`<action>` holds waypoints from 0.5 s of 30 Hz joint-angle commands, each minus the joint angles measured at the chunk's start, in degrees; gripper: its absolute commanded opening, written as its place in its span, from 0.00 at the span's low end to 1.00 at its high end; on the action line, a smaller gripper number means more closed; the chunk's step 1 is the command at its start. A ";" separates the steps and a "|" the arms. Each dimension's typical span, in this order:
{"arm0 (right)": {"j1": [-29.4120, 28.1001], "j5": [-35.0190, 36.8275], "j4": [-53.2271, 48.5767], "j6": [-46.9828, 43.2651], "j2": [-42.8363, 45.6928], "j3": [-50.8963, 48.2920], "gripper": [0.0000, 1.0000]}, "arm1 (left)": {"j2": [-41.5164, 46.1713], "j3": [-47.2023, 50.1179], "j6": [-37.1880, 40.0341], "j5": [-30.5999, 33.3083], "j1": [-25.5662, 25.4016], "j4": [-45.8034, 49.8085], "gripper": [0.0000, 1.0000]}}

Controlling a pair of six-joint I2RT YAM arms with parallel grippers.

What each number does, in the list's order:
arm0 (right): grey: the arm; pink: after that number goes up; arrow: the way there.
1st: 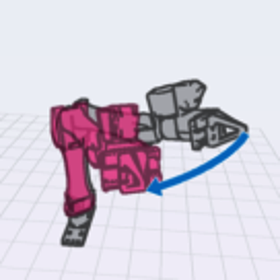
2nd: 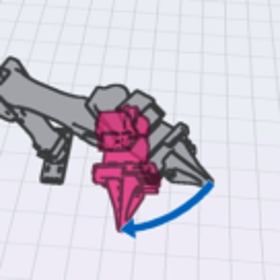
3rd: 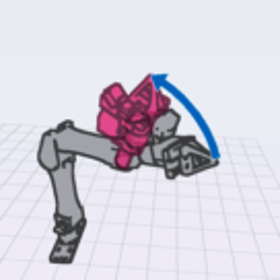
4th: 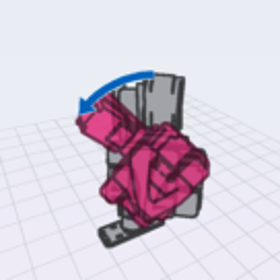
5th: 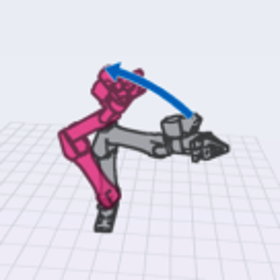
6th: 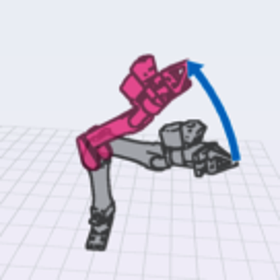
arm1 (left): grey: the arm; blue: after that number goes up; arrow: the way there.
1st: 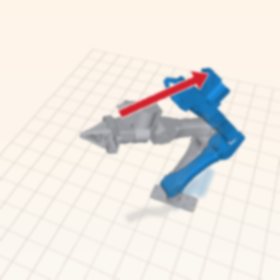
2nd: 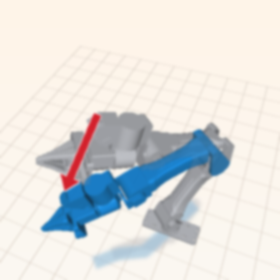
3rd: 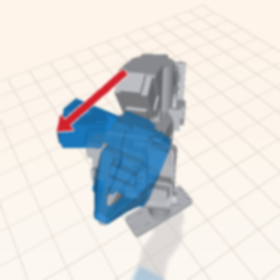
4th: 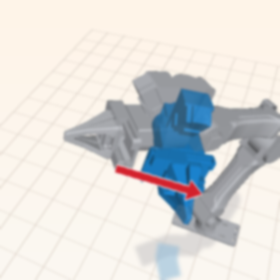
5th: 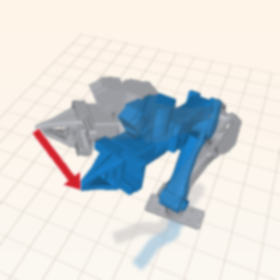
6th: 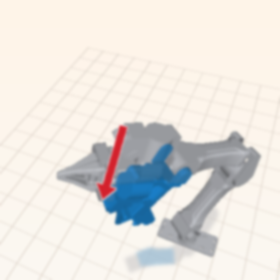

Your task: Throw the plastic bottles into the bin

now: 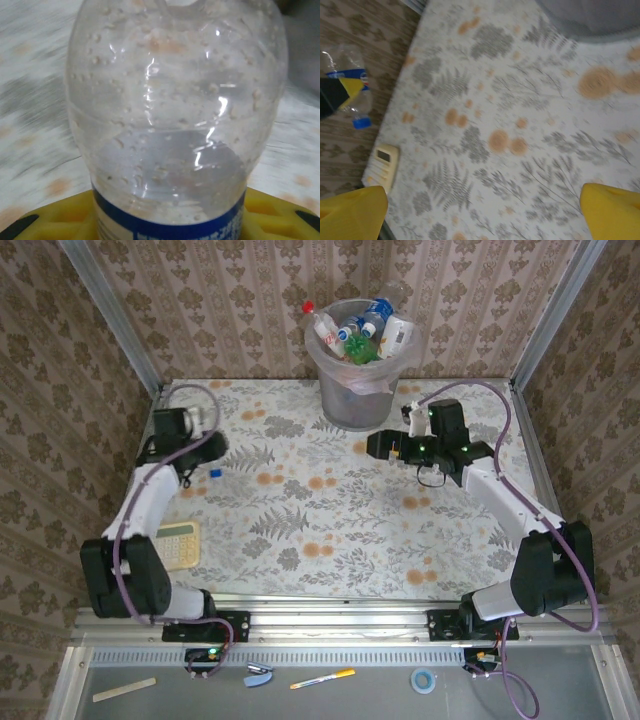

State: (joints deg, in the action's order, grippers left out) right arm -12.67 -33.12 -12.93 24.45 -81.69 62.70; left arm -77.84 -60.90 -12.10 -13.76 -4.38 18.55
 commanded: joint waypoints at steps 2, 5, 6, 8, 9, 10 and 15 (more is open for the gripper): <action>-0.68 -7.02 9.28 6.25 1.53 1.75 1.00 | 2.87 -2.54 4.30 -11.14 -11.21 -5.11 0.49; -1.21 -7.12 13.28 8.21 4.98 0.72 1.00 | 0.86 -5.66 4.32 -13.95 -18.67 -6.08 0.49; -1.47 -7.32 13.97 8.49 5.49 0.53 1.00 | 0.09 -6.51 4.70 -14.62 -20.72 -6.34 0.48; -2.27 -7.61 14.92 8.22 6.63 0.06 0.99 | -1.95 -8.84 5.48 -15.19 -25.52 -6.08 0.47; -2.60 -7.85 15.04 7.87 6.90 0.06 0.98 | -2.79 -9.81 5.71 -15.65 -26.98 -5.90 0.47; -2.93 -8.00 15.11 7.51 7.10 0.06 0.98 | -3.92 -10.80 5.85 -15.85 -28.49 -5.94 0.47; -3.79 -8.44 16.11 8.04 6.46 -0.17 0.93 | -7.01 -12.73 4.90 -16.83 -32.83 -8.17 0.47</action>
State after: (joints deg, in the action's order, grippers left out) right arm -16.10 -39.59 1.21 31.59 -74.96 63.05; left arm -84.29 -71.77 -7.90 -28.40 -36.16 12.78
